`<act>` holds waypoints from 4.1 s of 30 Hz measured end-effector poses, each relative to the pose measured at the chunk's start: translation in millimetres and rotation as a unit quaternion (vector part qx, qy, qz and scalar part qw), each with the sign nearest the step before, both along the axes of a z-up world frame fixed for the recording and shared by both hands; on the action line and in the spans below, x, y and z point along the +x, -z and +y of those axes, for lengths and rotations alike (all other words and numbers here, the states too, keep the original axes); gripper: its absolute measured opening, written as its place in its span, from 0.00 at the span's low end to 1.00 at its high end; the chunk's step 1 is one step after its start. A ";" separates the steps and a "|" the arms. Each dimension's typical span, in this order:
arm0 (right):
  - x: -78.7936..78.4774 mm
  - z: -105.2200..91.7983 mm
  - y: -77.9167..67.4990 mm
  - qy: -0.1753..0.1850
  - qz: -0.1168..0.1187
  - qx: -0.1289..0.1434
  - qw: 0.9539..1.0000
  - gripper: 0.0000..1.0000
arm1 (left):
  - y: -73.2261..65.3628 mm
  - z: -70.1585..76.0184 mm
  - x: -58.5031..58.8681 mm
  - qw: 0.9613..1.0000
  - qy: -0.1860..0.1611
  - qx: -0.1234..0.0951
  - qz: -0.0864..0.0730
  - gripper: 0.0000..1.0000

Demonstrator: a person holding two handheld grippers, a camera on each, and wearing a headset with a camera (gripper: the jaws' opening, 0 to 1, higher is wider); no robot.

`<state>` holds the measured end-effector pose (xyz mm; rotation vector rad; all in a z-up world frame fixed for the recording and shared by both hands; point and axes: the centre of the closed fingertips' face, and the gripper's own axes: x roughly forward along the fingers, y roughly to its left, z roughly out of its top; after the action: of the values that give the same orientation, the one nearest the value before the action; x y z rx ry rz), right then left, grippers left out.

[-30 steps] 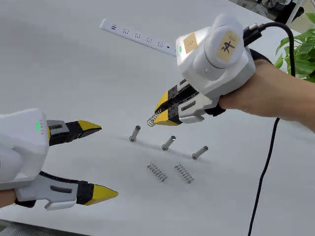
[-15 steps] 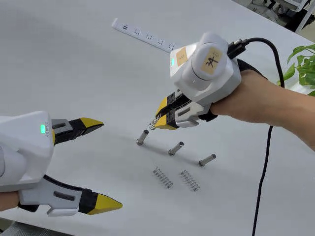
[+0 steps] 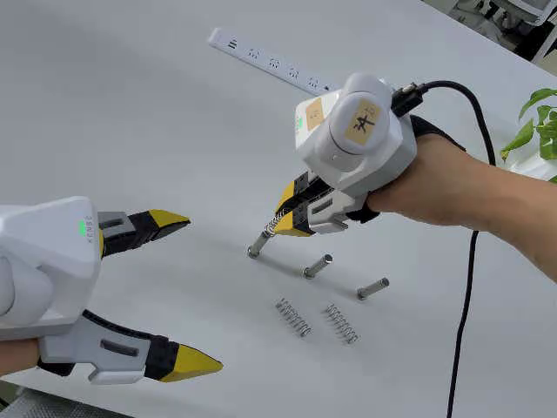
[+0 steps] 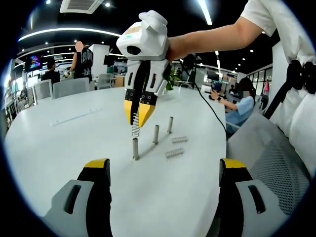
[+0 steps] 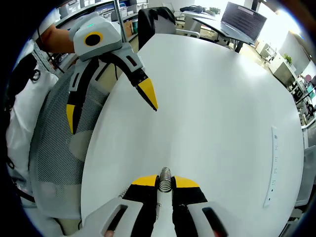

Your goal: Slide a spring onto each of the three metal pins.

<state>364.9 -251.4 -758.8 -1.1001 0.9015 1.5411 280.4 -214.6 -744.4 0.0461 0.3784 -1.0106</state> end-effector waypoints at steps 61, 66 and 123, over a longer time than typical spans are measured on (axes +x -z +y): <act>-5.2 0.9 55.9 -0.030 0.009 -0.034 0.999 0.07 | 9.1 -2.4 -0.4 1.000 -0.005 -0.018 0.017 0.87; -5.0 0.7 60.0 -0.031 0.009 -0.037 0.999 0.07 | 9.4 -2.0 -0.6 1.000 -0.005 -0.019 0.019 0.86; -5.3 -11.7 21.3 0.040 -0.004 0.022 0.999 0.33 | 2.6 -5.5 -7.5 1.000 0.017 0.012 0.016 0.84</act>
<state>359.6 -263.2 -780.1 -1.0256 0.8915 1.4842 273.0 -220.1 -747.0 0.0591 0.4200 -1.0412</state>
